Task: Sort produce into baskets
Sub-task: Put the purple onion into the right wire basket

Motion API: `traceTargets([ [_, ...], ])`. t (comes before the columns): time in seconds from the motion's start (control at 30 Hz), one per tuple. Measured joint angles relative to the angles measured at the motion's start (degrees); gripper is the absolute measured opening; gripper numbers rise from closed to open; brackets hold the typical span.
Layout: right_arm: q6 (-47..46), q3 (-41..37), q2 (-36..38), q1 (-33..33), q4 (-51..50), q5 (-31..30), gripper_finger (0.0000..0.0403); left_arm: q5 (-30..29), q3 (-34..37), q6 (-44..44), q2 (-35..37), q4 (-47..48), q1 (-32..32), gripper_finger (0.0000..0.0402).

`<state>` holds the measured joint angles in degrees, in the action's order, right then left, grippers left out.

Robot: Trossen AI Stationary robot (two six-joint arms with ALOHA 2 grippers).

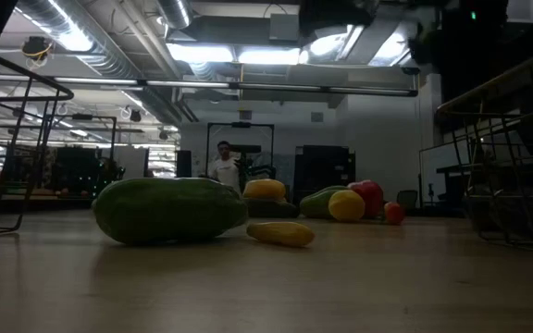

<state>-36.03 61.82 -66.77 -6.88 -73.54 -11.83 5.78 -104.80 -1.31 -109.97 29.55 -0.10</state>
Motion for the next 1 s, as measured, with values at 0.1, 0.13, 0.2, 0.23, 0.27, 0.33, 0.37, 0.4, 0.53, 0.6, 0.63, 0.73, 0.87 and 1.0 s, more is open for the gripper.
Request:
traceTargets([
  [0.1, 0.3, -3.2, -0.7, -1.9, 0.3, 2.1, 0.0351, 0.0, 3.4, -1.2, 0.0, -3.5, 0.3, 0.0214],
  [0.13, 0.3, -4.3, -1.0, -2.5, 0.6, 3.2, 0.0351, 0.0, 4.1, -1.5, 0.0, -4.7, 0.5, 0.0214],
  [0.2, 0.3, -6.2, -1.2, -3.4, 2.9, 5.6, 0.0351, 0.0, 5.1, -1.7, 0.0, -5.7, 0.6, 0.0214],
  [0.23, 0.3, -7.1, -1.2, -3.7, 4.5, 6.7, 0.0351, 0.0, 5.3, -1.7, 0.0, -5.9, 0.7, 0.0214],
  [0.27, 0.3, -8.1, -1.2, -4.1, 5.8, 7.4, 0.0351, 0.0, 5.6, -1.8, 0.0, -6.2, 0.7, 0.0214],
  [0.33, 0.2, -9.9, -1.2, -4.2, 8.2, 8.5, 0.0351, 0.0, 5.9, -1.5, 0.0, -6.2, 0.7, 0.0214],
  [0.37, -0.1, -10.7, -1.2, -4.2, 9.3, 8.5, 0.0351, 0.0, 5.9, -1.5, 0.0, -6.2, 0.7, 0.0214],
  [0.4, -0.6, -11.4, -1.2, -4.2, 10.1, 8.5, 0.0351, 0.0, 5.9, -1.4, 0.0, -6.2, 0.6, 0.0214],
  [0.53, -2.7, -14.4, -1.2, -4.0, 12.4, 8.5, 0.0351, 0.0, 5.9, -1.4, 0.0, -6.2, 0.6, 0.0214],
  [0.6, -3.3, -15.8, -1.2, -4.0, 12.6, 8.5, 0.0351, 0.0, 5.9, -1.4, 0.0, -6.2, 0.6, 0.0214],
  [0.63, -3.3, -16.5, -1.4, -4.0, 12.7, 8.5, 0.0351, 0.0, 5.9, -1.3, 0.0, -6.2, 0.6, 0.0214],
  [0.73, -3.7, -18.5, -1.9, -4.0, 14.2, 8.5, 0.0351, 0.0, 5.9, -1.3, 0.0, -6.2, 0.6, 0.0214],
  [0.87, -4.0, -20.3, -2.7, -4.0, 17.6, 9.0, 0.0351, 0.0, 5.9, -1.3, 0.0, -6.2, 0.6, 0.0214],
  [1.0, -4.0, -21.6, -3.5, -4.0, 18.7, 8.8, 0.0351, 0.0, 5.9, -1.5, 0.0, -6.2, 0.6, 0.0214],
])
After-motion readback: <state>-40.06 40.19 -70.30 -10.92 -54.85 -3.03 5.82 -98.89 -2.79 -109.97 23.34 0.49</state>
